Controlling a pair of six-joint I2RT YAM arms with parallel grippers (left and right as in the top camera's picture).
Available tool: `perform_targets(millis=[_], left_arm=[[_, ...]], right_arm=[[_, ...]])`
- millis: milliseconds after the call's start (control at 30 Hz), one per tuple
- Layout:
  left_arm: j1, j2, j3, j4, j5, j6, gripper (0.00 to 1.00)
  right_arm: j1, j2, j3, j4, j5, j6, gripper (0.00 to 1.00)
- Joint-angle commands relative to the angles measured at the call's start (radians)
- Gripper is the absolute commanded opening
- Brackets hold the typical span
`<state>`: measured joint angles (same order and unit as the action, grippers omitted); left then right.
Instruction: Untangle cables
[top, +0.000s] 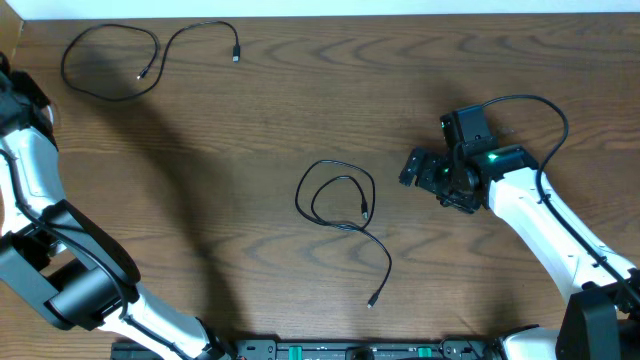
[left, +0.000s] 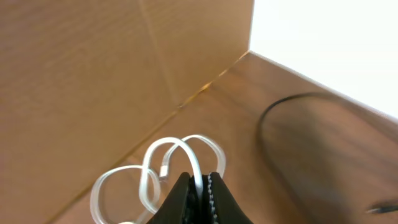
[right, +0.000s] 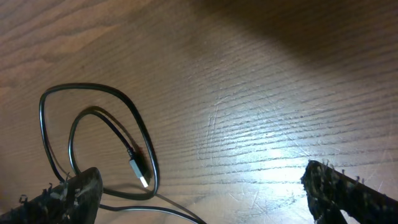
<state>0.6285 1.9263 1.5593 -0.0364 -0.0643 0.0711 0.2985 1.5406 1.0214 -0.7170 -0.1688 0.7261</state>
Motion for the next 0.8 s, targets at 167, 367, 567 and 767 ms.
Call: perform_targets(millis=[167,367,567,767], left_arm=[[0.017,-0.014,0.006,-0.047,-0.065,-0.121,0.07],[0.068,0.028,0.006,-0.160,-0.056,-0.223,0.07],[0.117,0.055,0.006,-0.211,-0.003,-0.257,0.07],[0.145,0.056,0.006,-0.263,-0.155,-0.249,0.08]], right_arm=[[0.011,0.003,0.001,-0.001,-0.006,-0.010,0.99],[0.011,0.003,0.001,0.001,-0.007,-0.009,0.99],[0.011,0.003,0.001,-0.010,-0.008,-0.010,0.99],[0.011,0.003,0.001,-0.009,-0.008,-0.009,0.99]])
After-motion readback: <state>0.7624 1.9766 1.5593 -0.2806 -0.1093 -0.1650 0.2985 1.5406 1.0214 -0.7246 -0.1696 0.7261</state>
